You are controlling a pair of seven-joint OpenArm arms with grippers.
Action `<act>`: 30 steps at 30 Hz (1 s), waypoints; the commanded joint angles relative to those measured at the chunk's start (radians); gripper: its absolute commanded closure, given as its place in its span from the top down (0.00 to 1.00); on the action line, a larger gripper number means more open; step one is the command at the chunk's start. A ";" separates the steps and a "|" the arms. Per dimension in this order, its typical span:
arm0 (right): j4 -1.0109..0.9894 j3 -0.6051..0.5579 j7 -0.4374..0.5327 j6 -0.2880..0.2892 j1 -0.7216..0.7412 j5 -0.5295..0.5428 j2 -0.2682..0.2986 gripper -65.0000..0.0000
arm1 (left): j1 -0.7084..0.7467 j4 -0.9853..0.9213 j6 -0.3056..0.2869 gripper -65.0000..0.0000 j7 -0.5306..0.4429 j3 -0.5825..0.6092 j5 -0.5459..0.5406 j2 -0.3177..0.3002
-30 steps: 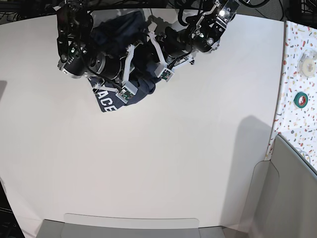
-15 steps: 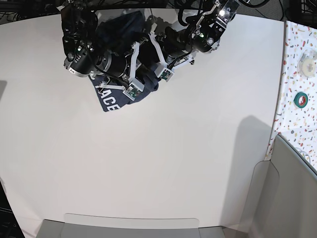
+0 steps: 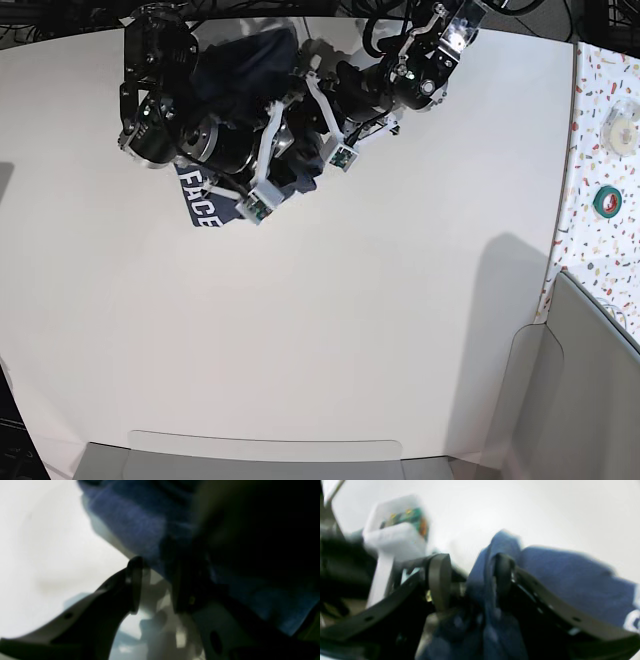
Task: Layout the t-shirt on the table in an organized manner, then fold the t-shirt properly
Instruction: 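Lift the shirt end with the right gripper and fold it over the stack, then tuck and press the folded layers with both grippers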
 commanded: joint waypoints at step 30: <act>0.014 0.605 0.031 -0.010 -0.225 0.244 0.045 0.00 | 0.008 -0.007 0.017 0.32 0.050 0.003 0.017 -0.002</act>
